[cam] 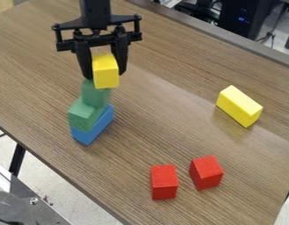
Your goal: Removed the yellow cube from the tower and moved it to the right
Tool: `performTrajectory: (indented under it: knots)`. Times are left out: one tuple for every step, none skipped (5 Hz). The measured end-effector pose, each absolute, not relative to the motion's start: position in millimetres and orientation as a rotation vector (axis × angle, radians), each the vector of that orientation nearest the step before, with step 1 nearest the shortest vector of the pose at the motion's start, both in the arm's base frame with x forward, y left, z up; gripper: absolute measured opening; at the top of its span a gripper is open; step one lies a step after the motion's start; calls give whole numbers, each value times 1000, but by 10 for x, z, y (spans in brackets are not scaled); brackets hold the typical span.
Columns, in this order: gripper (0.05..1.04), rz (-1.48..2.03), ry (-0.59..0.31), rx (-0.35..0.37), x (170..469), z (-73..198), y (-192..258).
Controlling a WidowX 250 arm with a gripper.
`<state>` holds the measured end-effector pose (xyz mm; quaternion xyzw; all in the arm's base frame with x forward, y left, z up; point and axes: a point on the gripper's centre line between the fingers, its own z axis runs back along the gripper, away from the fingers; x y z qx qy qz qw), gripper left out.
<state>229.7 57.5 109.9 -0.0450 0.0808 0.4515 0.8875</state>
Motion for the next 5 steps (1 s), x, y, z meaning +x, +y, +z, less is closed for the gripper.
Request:
performTrajectory:
  knots:
    - [574, 907, 189, -89, 2292, 1115, 579]
    - [574, 888, 196, -86, 2299, 1158, 588]
    - [574, 842, 189, -77, 2329, 1251, 568]
    - [574, 700, 140, -41, 2398, 1437, 342]
    - [574, 549, 111, -5, 2455, 1506, 42]
